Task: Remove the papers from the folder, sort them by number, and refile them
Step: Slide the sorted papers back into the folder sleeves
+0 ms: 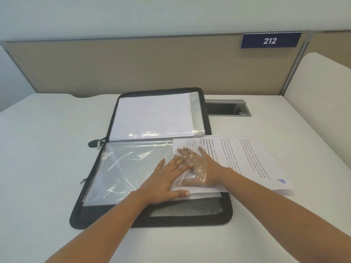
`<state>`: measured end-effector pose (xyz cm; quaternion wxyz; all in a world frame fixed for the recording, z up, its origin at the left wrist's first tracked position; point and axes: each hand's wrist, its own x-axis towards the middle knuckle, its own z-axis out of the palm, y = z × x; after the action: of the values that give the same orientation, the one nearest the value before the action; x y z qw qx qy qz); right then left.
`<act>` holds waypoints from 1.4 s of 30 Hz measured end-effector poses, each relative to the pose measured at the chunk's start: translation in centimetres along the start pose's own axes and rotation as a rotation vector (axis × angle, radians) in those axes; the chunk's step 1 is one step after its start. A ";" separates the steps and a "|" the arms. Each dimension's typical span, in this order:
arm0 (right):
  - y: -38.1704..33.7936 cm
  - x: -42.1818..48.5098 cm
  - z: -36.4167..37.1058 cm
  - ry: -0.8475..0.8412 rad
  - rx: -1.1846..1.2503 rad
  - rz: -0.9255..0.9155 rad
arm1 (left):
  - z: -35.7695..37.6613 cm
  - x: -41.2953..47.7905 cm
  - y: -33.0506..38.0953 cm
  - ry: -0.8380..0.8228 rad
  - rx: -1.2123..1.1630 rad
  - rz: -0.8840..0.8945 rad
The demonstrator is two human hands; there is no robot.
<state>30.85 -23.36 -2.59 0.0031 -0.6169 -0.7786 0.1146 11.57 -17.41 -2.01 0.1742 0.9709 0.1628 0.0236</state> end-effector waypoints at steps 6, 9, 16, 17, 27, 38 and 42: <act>-0.4 -1.5 -1.5 0.012 0.229 0.048 | -0.1 0.0 -0.3 0.112 -0.286 -0.034; 0.3 -3.1 -2.3 0.139 0.371 0.132 | -0.5 0.2 -0.6 0.164 -0.345 -0.103; 0.4 -3.0 -1.2 0.132 0.235 0.067 | -0.7 1.1 -0.2 -0.104 0.017 -0.109; 0.1 -2.9 -1.2 0.131 0.228 0.072 | -0.5 1.0 -0.2 -0.116 0.021 -0.105; 1.6 -4.4 -1.0 0.210 0.201 0.265 | -0.3 0.6 1.1 -0.134 0.211 -0.121; 0.1 -3.8 0.4 0.198 0.161 0.310 | 0.4 0.9 2.8 -0.115 0.228 -0.162; -0.6 -3.0 0.4 0.100 0.084 0.271 | 0.4 1.0 2.8 -0.110 0.194 -0.172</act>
<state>30.96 -26.46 -2.49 0.0521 -0.7207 -0.6815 0.1159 13.43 -19.68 -1.46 0.0895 0.9654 0.2374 -0.0604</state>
